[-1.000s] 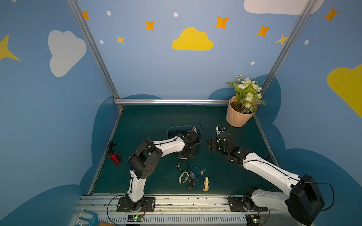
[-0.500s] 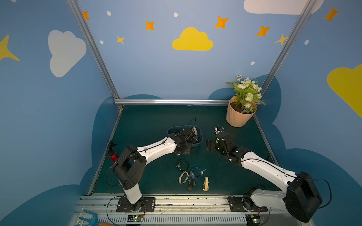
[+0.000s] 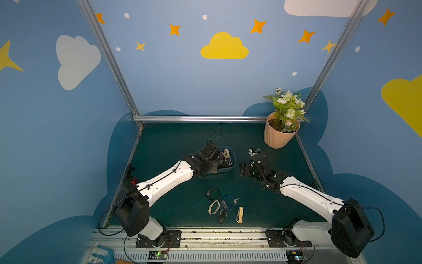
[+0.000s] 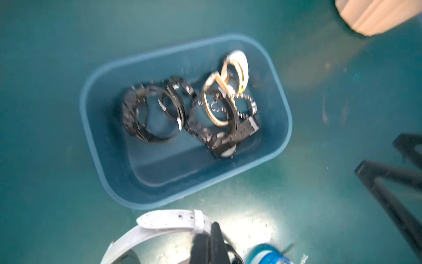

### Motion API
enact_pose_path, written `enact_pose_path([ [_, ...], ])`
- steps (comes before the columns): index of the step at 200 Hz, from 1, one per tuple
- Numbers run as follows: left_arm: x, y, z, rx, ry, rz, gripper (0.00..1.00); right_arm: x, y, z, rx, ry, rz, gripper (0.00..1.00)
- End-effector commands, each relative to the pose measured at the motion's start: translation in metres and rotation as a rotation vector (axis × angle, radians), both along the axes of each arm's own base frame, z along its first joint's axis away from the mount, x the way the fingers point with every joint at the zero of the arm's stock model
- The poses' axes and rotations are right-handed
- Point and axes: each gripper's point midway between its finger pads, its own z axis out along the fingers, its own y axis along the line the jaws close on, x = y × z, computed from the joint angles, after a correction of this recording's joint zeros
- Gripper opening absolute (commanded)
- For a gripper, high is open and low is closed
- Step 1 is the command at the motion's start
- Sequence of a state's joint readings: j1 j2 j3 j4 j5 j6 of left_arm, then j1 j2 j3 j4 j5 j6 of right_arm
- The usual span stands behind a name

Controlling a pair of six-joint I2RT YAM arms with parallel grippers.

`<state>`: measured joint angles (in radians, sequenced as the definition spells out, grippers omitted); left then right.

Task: Put the watch into the storage box
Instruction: Place the watch in the storage box.

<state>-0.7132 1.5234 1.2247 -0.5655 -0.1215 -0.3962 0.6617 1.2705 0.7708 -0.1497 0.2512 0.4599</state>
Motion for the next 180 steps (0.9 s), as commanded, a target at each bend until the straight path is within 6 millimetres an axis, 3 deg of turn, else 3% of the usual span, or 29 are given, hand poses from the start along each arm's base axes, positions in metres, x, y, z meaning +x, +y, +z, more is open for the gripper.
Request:
enact_pose_path([
  [1, 0.022, 0.000, 0.014, 0.004, -0.069, 0.008, 0.04, 0.007, 0.005, 0.015, 0.029, -0.030, -0.005, 0.83],
  [44, 0.052, -0.007, 0.010, -0.013, -0.085, 0.019, 0.04, 0.005, 0.003, 0.018, 0.028, -0.026, -0.005, 0.83],
  [78, 0.067, -0.007, -0.018, 0.021, -0.045, 0.026, 0.04, 0.005, -0.003, 0.021, 0.019, -0.045, -0.018, 0.83],
  [135, 0.073, -0.004, -0.064, 0.020, 0.051, 0.058, 0.04, 0.006, -0.001, 0.021, 0.010, -0.041, -0.009, 0.83],
  [180, 0.072, -0.004, -0.080, 0.027, 0.090, 0.068, 0.07, 0.007, 0.001, 0.023, 0.014, -0.043, -0.002, 0.83],
])
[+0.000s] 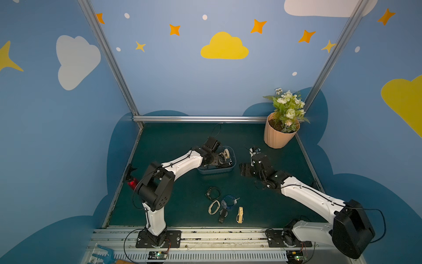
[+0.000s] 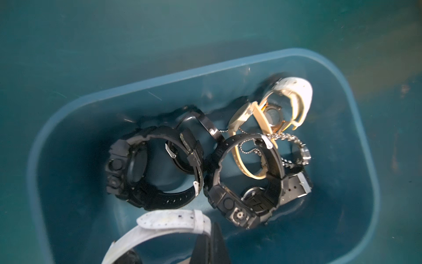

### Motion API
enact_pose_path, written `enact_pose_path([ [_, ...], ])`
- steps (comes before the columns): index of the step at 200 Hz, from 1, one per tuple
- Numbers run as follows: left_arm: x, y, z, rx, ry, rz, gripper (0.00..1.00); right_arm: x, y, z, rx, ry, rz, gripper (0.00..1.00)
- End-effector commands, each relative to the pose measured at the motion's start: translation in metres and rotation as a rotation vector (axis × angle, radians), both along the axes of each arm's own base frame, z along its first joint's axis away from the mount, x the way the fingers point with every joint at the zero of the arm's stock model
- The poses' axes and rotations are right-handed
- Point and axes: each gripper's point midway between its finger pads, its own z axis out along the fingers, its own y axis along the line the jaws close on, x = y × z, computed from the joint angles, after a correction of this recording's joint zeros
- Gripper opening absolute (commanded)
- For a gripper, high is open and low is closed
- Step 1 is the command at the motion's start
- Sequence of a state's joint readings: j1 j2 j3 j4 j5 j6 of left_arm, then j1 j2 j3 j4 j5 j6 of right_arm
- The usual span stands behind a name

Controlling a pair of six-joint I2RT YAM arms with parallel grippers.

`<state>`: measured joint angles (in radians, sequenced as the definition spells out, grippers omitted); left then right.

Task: Put the watch into the storage box
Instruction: Place the watch in the storage box.

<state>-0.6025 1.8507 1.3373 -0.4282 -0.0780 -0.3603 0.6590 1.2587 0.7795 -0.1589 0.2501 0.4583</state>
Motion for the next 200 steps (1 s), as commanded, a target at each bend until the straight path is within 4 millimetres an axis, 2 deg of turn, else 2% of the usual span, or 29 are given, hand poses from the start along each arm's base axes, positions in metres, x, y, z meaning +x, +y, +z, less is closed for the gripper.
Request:
enact_pose_path([
  [1, 0.001, 0.000, -0.006, -0.010, 0.013, 0.011, 0.07, 0.007, 0.001, 0.016, 0.007, -0.033, -0.002, 0.83],
  [18, 0.001, 0.001, -0.003, -0.020, 0.020, 0.024, 0.14, 0.007, 0.002, 0.016, 0.006, -0.031, -0.002, 0.83],
  [35, -0.001, 0.001, 0.010, -0.049, 0.002, 0.025, 0.30, 0.007, 0.002, 0.016, 0.009, -0.028, 0.001, 0.83],
  [74, -0.007, 0.003, 0.056, -0.115, -0.074, 0.017, 0.70, 0.007, 0.001, 0.013, 0.008, -0.028, -0.006, 0.83],
  [109, -0.026, 0.012, 0.103, -0.192, -0.155, 0.014, 0.98, 0.009, 0.006, 0.013, 0.013, -0.007, 0.007, 0.83],
  [131, -0.048, 0.023, 0.123, -0.241, -0.203, -0.008, 1.00, 0.010, 0.005, 0.010, 0.001, -0.003, 0.005, 0.83],
  [159, -0.076, 0.035, 0.135, -0.264, -0.250, -0.069, 1.00, 0.007, 0.005, 0.008, -0.010, 0.032, 0.002, 0.83],
  [184, -0.096, 0.039, 0.135, -0.267, -0.265, -0.145, 1.00, -0.001, 0.005, 0.002, -0.028, 0.077, 0.015, 0.83],
  [200, -0.101, 0.042, 0.129, -0.261, -0.265, -0.158, 1.00, -0.008, 0.004, -0.003, -0.033, 0.111, 0.008, 0.83],
])
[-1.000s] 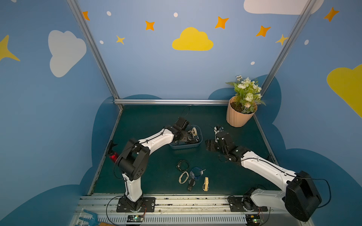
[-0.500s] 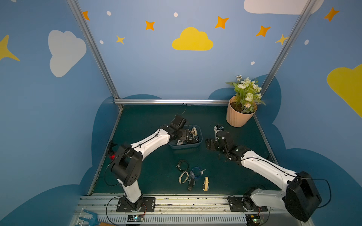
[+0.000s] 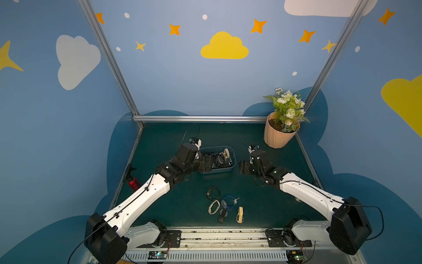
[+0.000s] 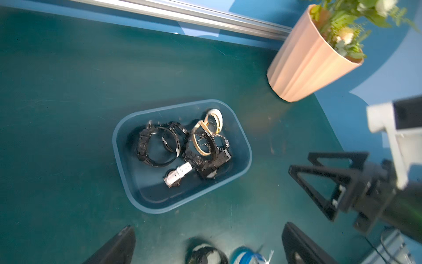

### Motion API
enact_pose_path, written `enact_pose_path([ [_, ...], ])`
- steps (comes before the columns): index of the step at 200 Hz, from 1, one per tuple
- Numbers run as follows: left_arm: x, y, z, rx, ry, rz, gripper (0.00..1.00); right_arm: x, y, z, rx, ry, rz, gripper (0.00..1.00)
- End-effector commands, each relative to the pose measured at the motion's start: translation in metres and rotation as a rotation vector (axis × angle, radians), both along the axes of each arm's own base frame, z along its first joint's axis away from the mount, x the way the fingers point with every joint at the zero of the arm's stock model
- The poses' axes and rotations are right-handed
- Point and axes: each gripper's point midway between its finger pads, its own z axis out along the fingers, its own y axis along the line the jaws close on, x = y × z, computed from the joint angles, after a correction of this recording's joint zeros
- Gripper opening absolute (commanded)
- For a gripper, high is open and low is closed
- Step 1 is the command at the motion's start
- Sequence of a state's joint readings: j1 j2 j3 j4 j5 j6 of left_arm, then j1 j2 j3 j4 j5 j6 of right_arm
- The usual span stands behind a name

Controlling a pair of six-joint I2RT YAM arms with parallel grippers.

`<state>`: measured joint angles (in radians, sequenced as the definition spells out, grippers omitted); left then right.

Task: Put the watch into the storage box
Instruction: Place the watch in the storage box, then pick up the watch at the center of the board.

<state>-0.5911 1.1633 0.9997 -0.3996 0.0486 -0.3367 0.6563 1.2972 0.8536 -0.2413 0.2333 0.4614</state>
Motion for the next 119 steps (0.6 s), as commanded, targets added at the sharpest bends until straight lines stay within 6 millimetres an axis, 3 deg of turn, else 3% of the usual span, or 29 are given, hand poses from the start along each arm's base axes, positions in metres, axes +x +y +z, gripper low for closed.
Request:
enact_pose_path([
  [1, -0.009, 0.000, -0.009, 0.024, -0.006, -0.061, 1.00, -0.011, 0.000, -0.007, -0.016, 0.069, 0.001, 0.83],
  [30, -0.009, 0.002, -0.006, 0.023, -0.008, -0.053, 1.00, -0.037, 0.004, -0.018, -0.015, 0.157, 0.023, 0.83],
  [77, -0.009, 0.004, -0.004, 0.035, -0.018, -0.045, 1.00, -0.100, 0.000, -0.045, -0.054, 0.300, 0.042, 0.81],
  [119, -0.008, 0.005, -0.003, 0.042, -0.020, -0.042, 1.00, -0.149, 0.000, -0.056, -0.035, 0.335, 0.078, 0.75],
])
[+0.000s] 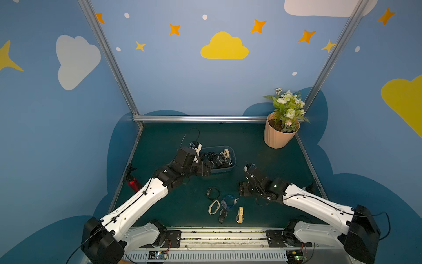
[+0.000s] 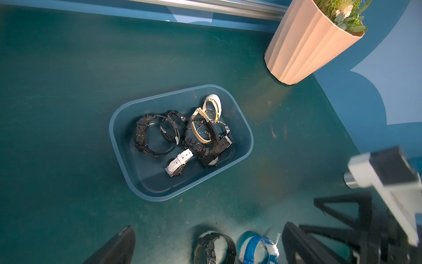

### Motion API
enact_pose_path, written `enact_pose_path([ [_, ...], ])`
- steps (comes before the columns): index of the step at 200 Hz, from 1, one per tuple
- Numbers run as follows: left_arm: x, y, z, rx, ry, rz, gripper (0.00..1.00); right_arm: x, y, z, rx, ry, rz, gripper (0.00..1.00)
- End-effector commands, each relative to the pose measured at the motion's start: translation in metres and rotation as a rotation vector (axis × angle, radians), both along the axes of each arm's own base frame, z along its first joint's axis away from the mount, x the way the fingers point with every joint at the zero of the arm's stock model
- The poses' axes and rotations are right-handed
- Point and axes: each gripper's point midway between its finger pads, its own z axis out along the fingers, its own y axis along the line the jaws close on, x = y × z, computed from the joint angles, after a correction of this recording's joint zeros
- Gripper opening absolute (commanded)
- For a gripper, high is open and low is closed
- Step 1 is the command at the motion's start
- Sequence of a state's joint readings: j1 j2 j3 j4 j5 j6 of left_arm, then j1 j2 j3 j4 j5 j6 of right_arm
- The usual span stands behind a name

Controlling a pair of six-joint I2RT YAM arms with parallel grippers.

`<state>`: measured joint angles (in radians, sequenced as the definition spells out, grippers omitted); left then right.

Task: Put the watch into the storage box
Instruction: Pick up the watch at the center of the board.

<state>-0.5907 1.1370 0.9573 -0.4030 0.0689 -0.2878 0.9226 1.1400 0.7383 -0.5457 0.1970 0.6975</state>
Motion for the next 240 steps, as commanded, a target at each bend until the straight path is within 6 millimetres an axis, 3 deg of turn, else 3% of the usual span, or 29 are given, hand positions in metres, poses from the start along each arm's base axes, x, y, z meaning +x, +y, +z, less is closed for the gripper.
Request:
enact_pose_path([
  [1, 0.001, 0.003, 0.007, 0.008, -0.020, 0.003, 1.00, -0.030, -0.010, -0.012, -0.005, 0.056, -0.025, 0.74],
  [30, 0.001, 0.001, 0.006, 0.005, -0.012, -0.001, 1.00, -0.055, 0.001, -0.018, 0.030, 0.030, 0.036, 0.69],
  [67, 0.000, 0.000, 0.003, 0.006, 0.001, -0.005, 1.00, -0.069, 0.010, -0.016, 0.020, -0.040, 0.097, 0.64],
  [177, 0.000, 0.003, 0.002, 0.015, 0.004, 0.001, 1.00, -0.073, 0.018, -0.039, -0.028, 0.008, 0.112, 0.37],
  [240, -0.001, 0.004, 0.004, 0.015, 0.002, 0.004, 1.00, -0.072, 0.022, -0.039, -0.053, 0.015, 0.126, 0.11],
])
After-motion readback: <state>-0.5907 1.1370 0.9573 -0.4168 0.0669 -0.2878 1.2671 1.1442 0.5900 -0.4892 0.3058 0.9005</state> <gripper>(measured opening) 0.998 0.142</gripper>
